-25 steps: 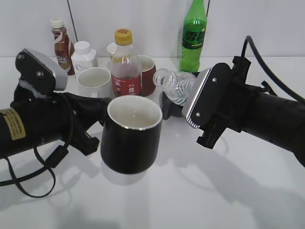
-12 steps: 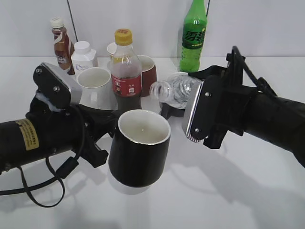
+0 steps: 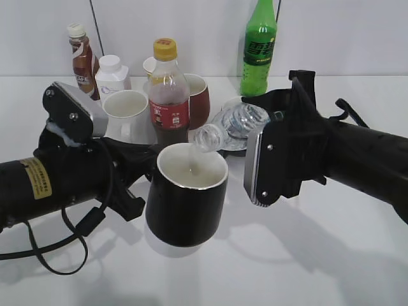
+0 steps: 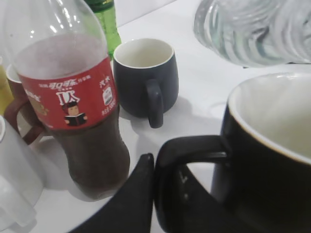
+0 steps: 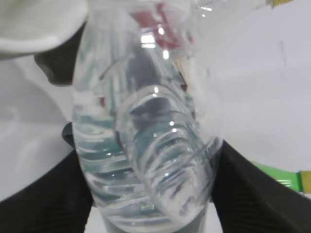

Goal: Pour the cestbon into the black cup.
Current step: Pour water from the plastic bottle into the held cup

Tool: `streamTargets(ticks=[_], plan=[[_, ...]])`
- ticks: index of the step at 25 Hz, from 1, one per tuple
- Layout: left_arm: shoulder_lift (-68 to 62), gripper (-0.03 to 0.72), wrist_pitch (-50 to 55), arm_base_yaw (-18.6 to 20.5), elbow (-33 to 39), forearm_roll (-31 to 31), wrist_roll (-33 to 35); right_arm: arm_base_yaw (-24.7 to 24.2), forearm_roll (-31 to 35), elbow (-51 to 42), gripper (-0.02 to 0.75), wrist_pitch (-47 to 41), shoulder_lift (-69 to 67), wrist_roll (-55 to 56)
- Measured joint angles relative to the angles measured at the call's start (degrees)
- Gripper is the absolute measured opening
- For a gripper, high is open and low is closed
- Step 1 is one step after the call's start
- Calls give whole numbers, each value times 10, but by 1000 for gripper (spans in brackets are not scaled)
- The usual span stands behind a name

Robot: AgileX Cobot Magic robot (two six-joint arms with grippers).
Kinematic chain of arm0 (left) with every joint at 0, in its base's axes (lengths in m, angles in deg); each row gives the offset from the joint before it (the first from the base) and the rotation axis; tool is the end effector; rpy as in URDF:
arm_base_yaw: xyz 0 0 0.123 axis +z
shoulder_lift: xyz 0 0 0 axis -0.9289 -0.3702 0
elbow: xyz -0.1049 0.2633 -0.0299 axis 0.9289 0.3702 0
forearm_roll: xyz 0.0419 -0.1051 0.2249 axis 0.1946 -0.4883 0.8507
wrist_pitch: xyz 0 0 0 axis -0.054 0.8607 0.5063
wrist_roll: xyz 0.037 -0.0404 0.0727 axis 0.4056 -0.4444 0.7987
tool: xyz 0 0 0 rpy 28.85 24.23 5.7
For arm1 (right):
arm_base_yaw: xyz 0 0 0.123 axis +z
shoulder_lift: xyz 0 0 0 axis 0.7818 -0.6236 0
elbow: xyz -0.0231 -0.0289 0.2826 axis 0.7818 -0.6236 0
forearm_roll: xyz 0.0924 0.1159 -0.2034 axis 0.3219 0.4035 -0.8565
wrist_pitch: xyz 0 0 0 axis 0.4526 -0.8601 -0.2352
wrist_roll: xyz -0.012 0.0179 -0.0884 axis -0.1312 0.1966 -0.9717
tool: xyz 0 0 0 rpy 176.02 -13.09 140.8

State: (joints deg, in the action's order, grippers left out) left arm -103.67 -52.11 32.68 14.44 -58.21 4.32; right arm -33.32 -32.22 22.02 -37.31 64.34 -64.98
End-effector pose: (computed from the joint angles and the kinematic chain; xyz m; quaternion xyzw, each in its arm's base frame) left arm 0.2072 -0.1680 0.1667 0.3437 0.7502 -0.2110 0.5240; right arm 0.0134 -0.0034 0.2894 -0.1202 0.8955 0.0327 0.4273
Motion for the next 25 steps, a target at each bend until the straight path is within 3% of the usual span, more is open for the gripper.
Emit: streamTargets(ticks=[25], plan=[[0, 56, 0, 0, 0, -1, 0, 0, 0, 0, 580, 0, 0, 0]])
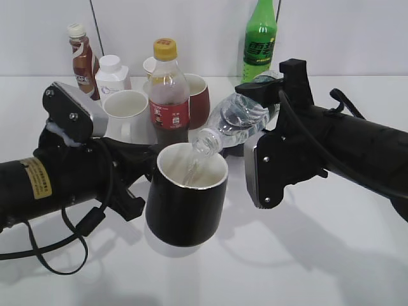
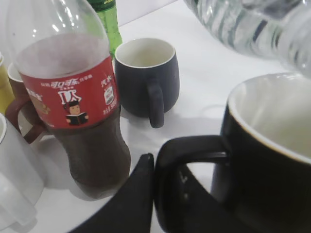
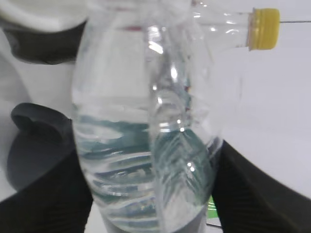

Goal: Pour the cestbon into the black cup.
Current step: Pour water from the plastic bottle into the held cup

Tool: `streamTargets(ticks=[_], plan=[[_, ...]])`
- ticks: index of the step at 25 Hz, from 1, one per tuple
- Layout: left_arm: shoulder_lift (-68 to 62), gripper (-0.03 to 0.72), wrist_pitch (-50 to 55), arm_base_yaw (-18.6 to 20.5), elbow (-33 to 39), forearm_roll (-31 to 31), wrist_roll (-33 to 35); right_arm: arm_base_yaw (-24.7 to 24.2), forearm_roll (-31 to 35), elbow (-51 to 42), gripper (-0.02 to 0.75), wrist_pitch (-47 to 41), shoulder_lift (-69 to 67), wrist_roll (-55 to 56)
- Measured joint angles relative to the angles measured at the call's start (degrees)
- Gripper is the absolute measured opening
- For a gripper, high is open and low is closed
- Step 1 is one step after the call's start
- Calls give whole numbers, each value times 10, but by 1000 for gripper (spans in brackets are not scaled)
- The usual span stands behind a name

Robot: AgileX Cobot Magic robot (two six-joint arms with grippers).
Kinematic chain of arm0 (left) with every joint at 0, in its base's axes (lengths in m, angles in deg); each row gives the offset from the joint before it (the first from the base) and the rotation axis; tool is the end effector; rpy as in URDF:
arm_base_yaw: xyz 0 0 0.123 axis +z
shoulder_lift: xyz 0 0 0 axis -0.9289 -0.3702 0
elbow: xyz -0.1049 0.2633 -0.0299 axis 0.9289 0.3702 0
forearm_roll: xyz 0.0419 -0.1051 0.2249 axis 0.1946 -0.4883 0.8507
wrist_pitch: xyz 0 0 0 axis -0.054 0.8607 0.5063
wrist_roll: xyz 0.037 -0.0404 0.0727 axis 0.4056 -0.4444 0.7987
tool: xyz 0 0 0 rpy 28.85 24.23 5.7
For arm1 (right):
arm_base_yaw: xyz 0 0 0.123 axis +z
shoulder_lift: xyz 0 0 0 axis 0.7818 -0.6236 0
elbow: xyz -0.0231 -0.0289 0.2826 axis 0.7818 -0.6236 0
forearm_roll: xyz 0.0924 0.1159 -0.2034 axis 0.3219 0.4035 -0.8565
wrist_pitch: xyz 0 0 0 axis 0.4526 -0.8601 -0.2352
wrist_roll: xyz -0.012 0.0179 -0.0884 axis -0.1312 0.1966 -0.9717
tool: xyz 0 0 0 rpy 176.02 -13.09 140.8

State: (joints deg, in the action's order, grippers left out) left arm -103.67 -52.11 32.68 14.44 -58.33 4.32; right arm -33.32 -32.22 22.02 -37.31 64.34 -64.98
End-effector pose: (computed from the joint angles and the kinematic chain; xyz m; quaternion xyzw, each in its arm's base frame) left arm 0.2073 -0.1679 0.1667 0.3427 0.7506 -0.2109 0.5241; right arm 0.0134 -0.0034 0.2894 -0.1202 0.8955 0.0327 0.4273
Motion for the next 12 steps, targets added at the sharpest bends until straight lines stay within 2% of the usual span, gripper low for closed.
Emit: streamTargets(ticks=[12], plan=[[0, 56, 0, 0, 0, -6, 1, 0, 0, 0, 580, 0, 0, 0]])
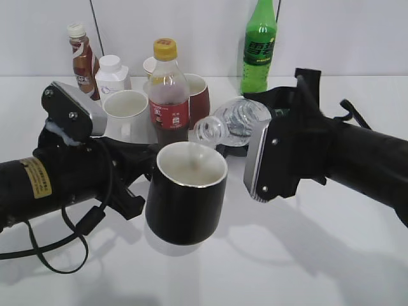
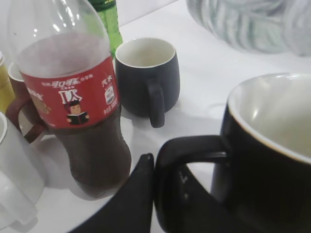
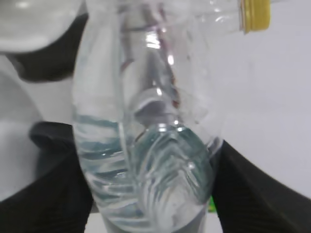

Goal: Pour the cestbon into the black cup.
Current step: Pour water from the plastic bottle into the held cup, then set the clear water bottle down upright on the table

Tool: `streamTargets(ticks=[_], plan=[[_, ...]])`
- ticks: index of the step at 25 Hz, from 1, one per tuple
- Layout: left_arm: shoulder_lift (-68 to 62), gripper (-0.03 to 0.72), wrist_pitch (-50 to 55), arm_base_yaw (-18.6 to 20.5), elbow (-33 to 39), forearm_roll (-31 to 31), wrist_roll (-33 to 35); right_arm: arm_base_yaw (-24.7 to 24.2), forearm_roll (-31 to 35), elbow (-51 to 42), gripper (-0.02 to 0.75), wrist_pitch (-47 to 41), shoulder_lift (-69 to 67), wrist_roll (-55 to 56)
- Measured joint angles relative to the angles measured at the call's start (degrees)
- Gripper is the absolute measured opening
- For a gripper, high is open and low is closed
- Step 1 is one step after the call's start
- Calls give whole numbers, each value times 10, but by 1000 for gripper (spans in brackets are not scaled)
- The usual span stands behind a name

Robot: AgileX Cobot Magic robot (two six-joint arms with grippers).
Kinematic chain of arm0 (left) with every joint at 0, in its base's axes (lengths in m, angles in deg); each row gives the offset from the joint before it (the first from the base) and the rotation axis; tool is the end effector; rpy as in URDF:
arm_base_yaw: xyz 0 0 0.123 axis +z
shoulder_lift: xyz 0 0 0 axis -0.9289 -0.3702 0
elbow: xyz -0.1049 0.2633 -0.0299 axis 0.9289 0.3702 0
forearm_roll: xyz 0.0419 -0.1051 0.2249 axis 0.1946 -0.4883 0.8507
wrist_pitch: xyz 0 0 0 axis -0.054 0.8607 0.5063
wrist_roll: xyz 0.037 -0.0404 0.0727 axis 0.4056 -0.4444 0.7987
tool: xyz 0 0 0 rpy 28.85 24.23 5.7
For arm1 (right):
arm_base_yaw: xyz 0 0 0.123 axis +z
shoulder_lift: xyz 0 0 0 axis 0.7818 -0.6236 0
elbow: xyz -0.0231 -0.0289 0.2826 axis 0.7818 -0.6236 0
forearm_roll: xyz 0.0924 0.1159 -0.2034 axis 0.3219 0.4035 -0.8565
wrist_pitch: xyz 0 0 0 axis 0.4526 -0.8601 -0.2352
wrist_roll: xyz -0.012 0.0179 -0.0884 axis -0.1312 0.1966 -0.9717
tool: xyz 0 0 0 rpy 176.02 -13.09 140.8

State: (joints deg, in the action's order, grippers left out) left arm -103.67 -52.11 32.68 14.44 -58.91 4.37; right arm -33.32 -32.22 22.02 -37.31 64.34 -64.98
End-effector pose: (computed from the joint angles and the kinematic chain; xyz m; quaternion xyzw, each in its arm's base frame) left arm 0.2077 -0.1676 0.1668 0.3384 0.7523 -0.2105 0.5247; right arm 0.0134 -0.0034 0.2894 -0.1202 0.8955 0.0327 0.4273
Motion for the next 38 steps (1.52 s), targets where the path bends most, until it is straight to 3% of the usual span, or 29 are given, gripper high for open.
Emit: streamTargets(ticks=[9, 17, 21, 25, 29, 33, 38], plan=[[6, 56, -25, 0, 2, -38, 6, 0, 0, 0, 580, 0, 0, 0], [70, 56, -137, 5, 85, -302, 161, 0, 0, 0, 580, 0, 0, 0], [70, 56, -173, 53, 93, -370, 171, 0, 0, 0, 580, 0, 0, 0], [46, 56, -195, 158, 93, -362, 170, 0, 0, 0, 580, 0, 0, 0], [-18, 56, -219, 259, 88, -313, 130, 0, 0, 0, 580, 0, 0, 0], [-92, 56, -249, 304, 60, -269, 113, 0, 0, 0, 580, 0, 0, 0], [-179, 56, -262, 308, 13, -230, 112, 0, 0, 0, 580, 0, 0, 0]])
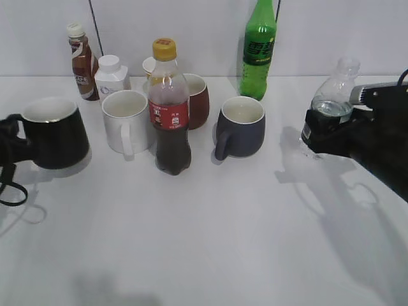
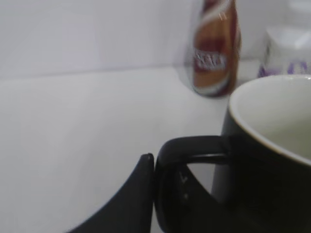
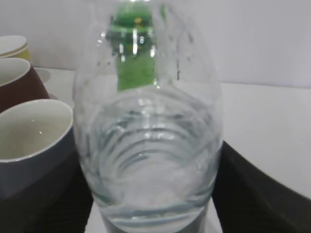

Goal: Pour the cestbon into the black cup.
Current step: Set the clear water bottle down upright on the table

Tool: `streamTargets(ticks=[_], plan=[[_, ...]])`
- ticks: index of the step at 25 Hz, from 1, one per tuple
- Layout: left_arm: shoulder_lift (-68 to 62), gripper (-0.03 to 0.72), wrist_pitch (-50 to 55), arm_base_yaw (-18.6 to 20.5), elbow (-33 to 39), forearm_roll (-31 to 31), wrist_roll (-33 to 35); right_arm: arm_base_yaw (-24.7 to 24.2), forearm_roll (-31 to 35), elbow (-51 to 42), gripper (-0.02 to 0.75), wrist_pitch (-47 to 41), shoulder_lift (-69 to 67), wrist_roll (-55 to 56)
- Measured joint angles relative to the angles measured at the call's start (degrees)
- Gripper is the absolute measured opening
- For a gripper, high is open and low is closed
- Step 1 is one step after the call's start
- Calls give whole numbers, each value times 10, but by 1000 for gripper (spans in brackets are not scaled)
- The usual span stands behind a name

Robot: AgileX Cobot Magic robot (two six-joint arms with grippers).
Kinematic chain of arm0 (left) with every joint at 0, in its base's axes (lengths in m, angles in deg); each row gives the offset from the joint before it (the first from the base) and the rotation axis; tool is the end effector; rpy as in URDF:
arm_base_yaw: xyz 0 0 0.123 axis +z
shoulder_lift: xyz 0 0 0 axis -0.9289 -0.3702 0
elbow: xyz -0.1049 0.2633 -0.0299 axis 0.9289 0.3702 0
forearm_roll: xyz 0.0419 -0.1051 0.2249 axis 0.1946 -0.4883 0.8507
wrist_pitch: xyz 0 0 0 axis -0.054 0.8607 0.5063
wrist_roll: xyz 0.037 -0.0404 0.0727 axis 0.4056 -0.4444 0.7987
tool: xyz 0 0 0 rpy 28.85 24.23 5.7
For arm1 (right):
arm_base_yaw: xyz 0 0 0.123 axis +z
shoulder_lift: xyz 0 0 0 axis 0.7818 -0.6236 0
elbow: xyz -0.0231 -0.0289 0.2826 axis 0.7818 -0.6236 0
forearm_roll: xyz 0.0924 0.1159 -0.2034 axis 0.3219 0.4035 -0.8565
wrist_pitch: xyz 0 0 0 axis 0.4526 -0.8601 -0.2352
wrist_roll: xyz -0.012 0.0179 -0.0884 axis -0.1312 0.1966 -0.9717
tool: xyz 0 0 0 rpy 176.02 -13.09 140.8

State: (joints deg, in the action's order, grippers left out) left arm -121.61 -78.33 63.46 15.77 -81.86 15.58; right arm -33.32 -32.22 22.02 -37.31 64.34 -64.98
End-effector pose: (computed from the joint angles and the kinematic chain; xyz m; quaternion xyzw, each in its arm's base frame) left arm 0.2798 -0.0127 0.1165 0.0116 0.7856 0.0323 0.6177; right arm 0.0134 -0.0034 0.2894 -0.1202 0.8955 0.0327 0.4273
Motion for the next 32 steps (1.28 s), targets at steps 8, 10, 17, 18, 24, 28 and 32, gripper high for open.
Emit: streamTargets(ticks=[8, 10, 17, 18, 24, 28, 32], plan=[[-89, 55, -19, 0, -43, 36, -7, 0, 0, 0, 580, 0, 0, 0], [-98, 55, -28, 0, -48, 43, -10, 0, 0, 0, 580, 0, 0, 0], [-102, 67, -37, 0, -42, 46, -12, 0, 0, 0, 580, 0, 0, 0], [-102, 86, -38, 0, -36, 46, -12, 0, 0, 0, 580, 0, 0, 0], [-102, 191, -36, 0, -7, 46, -12, 0, 0, 0, 580, 0, 0, 0], [-102, 219, -38, 0, 3, 46, -12, 0, 0, 0, 580, 0, 0, 0], [-97, 261, -37, 0, 19, 49, -12, 0, 0, 0, 580, 0, 0, 0]])
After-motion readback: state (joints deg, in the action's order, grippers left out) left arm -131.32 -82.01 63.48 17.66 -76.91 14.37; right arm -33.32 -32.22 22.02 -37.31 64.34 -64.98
